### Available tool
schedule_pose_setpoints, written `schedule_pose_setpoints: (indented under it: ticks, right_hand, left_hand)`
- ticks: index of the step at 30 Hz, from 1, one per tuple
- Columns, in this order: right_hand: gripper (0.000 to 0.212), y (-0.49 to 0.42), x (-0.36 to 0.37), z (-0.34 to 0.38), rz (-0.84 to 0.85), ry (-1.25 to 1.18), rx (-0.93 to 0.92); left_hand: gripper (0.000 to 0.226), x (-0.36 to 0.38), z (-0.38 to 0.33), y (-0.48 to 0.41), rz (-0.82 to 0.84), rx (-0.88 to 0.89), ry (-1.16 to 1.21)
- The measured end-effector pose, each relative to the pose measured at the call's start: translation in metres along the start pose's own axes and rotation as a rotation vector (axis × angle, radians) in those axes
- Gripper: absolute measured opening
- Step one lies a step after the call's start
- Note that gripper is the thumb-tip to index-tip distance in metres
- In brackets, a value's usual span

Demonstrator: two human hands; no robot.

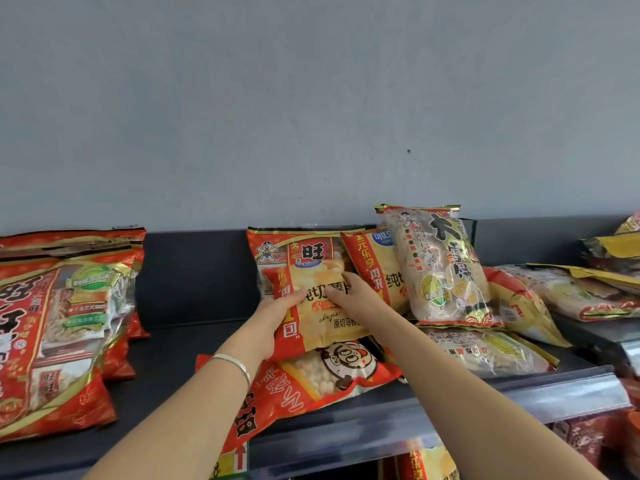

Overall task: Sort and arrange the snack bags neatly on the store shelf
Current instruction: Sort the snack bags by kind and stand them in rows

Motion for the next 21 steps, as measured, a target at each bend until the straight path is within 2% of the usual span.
schedule_pose_setpoints:
  ticks: [3, 5, 9, 13, 16, 18, 21]
  right_hand:
    - [0.074, 0.002, -0.02, 0.022, -0.104, -0.129, -0.098]
    - [0.087, 0.004, -0.035, 0.032, -0.122, -0.196, -0.14]
    - [0.099, 0.019, -0.063, 0.032, -0.127, -0.218, -0.121]
    - [0.091, 0.034, -0.116, 0.013, -0.352, -0.207, -0.15]
    - [0.088, 0.047, -0.167, -0.006, -0.538, -0.21, -0.152]
    - [0.086, 0.055, -0.207, -0.024, -0.687, -0.256, -0.144]
    - [0.083, 0.061, -0.258, -0.053, -0.841, -0.263, -0.114]
  left_hand:
    - [0.054, 0.004, -0.041, 0.006, -0.033, 0.265, -0.002]
    - [0.056, 0.014, -0.067, 0.015, -0.044, 0.407, -0.063]
    - [0.057, 0.04, -0.093, 0.028, -0.07, 0.589, -0.258]
    - [0.049, 0.097, -0.092, 0.024, 0.07, 0.635, -0.298]
    - [0.055, 0.134, -0.099, 0.021, -0.044, 0.757, -0.438]
    - [0.048, 0.161, -0.108, 0.03, -0.103, 0.9, -0.542]
    - [0.039, 0.209, -0.108, 0.037, -0.079, 1.052, -0.706]
Point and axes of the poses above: each hand's wrist, its own y-axis away from the middle knuckle, its own x-axis out of the palm, z = x × y, the point moved 10 cm from there along -y, towards the middle knuckle, and after that the axes turned 1 degree about -x, right-handed, at the moved point
